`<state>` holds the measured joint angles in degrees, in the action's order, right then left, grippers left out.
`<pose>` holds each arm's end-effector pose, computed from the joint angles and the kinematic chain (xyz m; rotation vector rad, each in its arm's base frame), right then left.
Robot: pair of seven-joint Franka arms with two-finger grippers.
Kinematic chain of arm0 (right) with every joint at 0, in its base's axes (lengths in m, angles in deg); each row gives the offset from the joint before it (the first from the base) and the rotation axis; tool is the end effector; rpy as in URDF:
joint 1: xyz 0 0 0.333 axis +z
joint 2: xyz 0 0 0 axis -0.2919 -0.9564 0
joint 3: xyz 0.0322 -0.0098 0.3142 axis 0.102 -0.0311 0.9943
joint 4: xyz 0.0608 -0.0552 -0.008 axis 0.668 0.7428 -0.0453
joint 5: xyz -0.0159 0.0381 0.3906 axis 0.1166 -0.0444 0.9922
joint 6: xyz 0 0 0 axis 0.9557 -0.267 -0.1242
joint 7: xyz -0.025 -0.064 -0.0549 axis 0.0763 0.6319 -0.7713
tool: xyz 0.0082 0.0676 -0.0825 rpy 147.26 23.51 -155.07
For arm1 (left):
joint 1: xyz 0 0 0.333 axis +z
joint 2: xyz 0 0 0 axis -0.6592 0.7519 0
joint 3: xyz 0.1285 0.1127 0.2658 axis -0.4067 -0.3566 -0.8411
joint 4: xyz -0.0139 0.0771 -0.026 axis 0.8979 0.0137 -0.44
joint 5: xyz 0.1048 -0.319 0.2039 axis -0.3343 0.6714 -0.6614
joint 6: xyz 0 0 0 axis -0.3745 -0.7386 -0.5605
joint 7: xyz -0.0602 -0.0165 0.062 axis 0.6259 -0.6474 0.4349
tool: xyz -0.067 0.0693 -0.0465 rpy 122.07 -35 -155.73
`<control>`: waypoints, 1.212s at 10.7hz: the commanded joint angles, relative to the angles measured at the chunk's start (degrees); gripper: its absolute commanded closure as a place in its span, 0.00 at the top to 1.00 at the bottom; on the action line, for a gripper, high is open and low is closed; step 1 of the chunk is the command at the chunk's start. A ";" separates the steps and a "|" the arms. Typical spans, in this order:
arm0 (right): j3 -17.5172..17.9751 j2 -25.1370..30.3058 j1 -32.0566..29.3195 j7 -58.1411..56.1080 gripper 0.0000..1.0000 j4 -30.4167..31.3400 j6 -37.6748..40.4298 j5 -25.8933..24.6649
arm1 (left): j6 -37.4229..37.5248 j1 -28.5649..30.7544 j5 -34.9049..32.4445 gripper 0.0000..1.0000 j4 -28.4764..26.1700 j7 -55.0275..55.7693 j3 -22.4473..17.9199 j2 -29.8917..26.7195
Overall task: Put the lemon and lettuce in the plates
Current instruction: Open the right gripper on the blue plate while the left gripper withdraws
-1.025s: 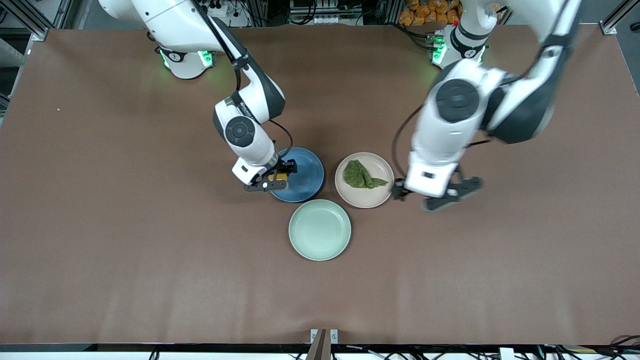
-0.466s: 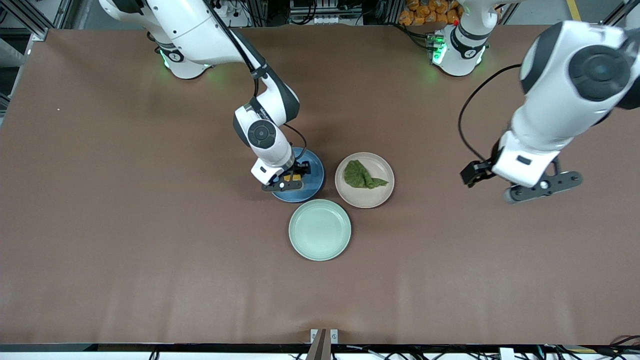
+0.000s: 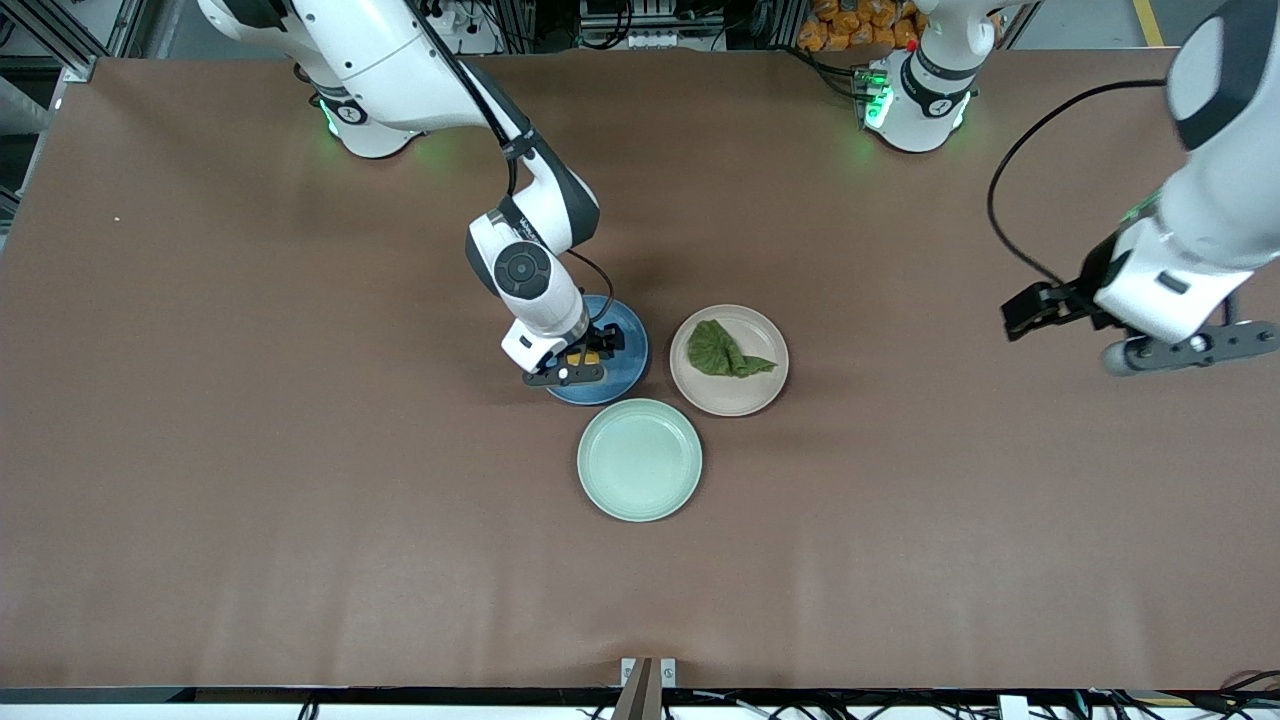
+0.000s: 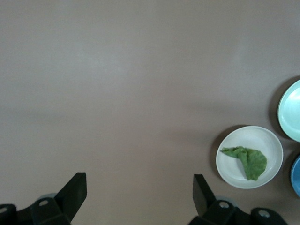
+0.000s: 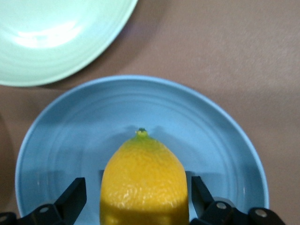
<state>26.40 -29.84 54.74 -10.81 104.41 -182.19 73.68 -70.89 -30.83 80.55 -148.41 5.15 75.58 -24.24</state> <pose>0.5047 0.4065 0.1879 -3.0187 -0.0416 0.0514 0.5932 -0.0896 0.5858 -3.1210 -0.1735 0.0236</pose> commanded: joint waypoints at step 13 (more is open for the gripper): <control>-6.36 10.65 -20.27 -32.25 1.00 -13.96 31.17 -3.82 | 6.34 -8.91 4.87 1.00 -1.24 -12.08 -11.92 -8.15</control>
<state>21.37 -21.01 35.60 -38.24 89.53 -152.20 70.64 -64.79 -37.87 84.63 -149.38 -5.20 65.13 -32.09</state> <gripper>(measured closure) 0.000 0.000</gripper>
